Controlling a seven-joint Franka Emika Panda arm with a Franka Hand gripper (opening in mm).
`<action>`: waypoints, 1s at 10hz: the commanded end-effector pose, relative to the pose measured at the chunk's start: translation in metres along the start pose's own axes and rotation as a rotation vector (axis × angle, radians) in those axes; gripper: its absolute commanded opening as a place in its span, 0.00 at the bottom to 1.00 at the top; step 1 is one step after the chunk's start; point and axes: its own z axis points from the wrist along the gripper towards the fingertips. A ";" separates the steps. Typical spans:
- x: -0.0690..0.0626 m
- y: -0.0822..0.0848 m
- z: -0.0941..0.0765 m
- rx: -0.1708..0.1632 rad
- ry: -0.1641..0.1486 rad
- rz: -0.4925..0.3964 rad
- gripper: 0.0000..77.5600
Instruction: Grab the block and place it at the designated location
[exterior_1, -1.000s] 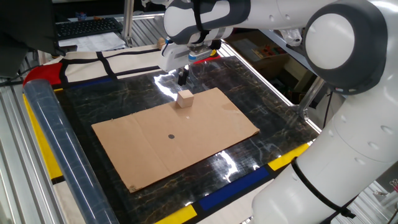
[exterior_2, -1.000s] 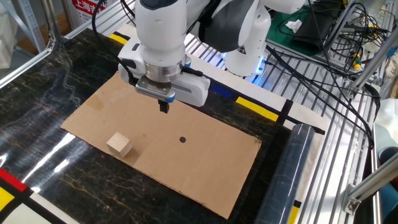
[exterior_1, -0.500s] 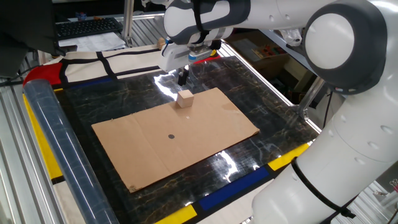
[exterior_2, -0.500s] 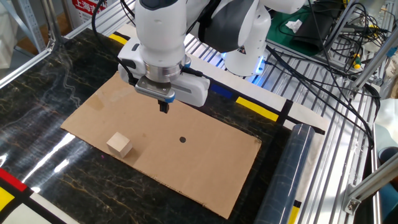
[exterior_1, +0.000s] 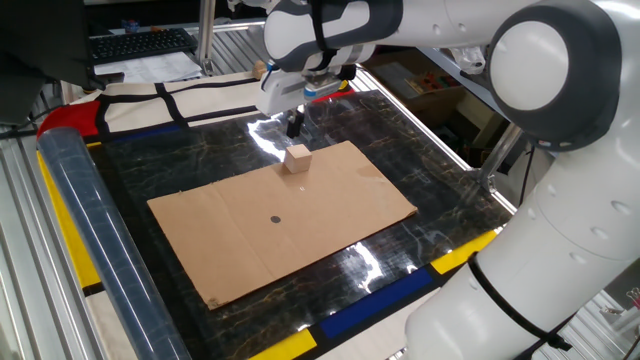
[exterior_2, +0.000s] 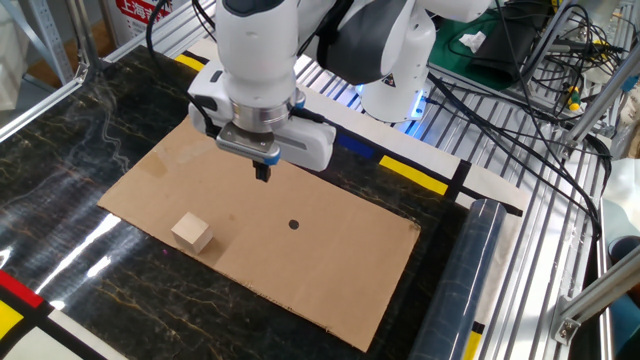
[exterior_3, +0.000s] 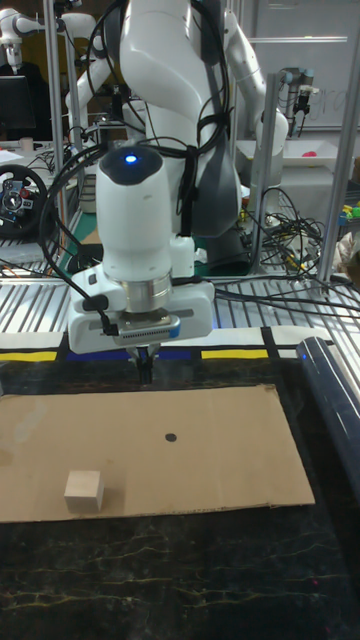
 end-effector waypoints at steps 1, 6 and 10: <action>-0.001 -0.006 0.009 0.005 -0.004 -0.006 0.00; -0.013 -0.019 0.036 0.027 0.009 0.070 0.00; -0.043 -0.053 0.040 0.024 0.010 0.084 0.00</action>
